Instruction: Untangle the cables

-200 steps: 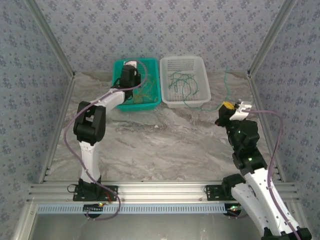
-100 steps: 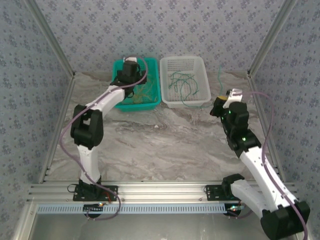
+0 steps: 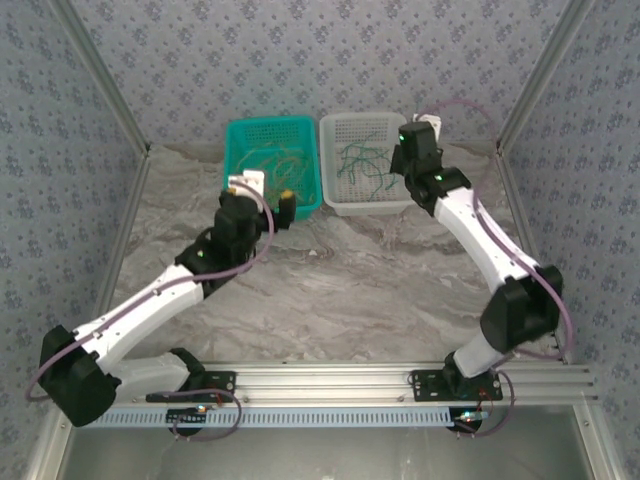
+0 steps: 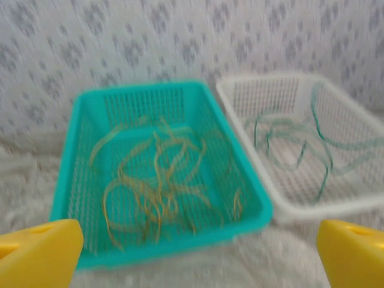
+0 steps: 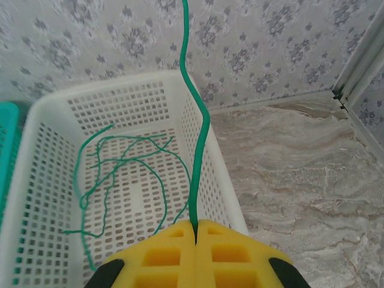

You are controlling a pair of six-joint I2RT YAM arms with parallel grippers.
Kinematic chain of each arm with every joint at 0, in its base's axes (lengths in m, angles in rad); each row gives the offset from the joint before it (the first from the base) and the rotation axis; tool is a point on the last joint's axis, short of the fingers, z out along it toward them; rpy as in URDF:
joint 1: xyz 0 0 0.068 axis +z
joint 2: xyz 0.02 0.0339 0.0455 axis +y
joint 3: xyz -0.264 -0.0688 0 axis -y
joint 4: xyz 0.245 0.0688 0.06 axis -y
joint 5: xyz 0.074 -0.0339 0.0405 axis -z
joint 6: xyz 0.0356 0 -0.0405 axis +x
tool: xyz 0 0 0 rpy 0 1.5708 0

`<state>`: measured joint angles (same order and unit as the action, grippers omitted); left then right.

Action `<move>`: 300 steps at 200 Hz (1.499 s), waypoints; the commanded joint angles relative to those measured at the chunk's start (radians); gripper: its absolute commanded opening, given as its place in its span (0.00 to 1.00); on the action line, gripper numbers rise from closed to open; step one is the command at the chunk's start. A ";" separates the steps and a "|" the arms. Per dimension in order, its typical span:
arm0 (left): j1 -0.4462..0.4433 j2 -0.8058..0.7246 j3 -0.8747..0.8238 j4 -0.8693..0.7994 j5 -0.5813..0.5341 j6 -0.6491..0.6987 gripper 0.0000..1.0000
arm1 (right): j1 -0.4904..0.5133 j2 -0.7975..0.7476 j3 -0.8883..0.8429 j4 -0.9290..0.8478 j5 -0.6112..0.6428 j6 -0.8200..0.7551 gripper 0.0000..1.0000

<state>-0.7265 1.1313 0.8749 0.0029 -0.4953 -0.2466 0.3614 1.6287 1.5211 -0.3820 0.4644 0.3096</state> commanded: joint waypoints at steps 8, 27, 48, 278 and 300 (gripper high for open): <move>-0.014 -0.073 -0.117 -0.089 -0.075 -0.144 0.99 | 0.000 0.213 0.202 -0.128 0.065 -0.026 0.00; -0.016 -0.095 -0.178 -0.111 -0.093 -0.170 0.98 | 0.000 0.362 0.324 -0.157 0.058 -0.036 0.00; -0.015 -0.090 -0.199 -0.126 -0.125 -0.174 0.98 | -0.002 0.554 0.503 -0.236 0.055 -0.047 0.00; 0.156 -0.140 -0.153 -0.043 -0.137 -0.062 0.99 | 0.044 0.482 0.773 -0.471 -0.027 -0.201 0.85; 0.181 -0.224 -0.249 0.138 -0.190 0.022 0.99 | 0.081 0.209 0.369 -0.237 -0.040 -0.203 0.86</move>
<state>-0.5644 0.9985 0.6842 -0.0437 -0.6426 -0.3130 0.4065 2.0659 2.1921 -0.7532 0.4236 0.1081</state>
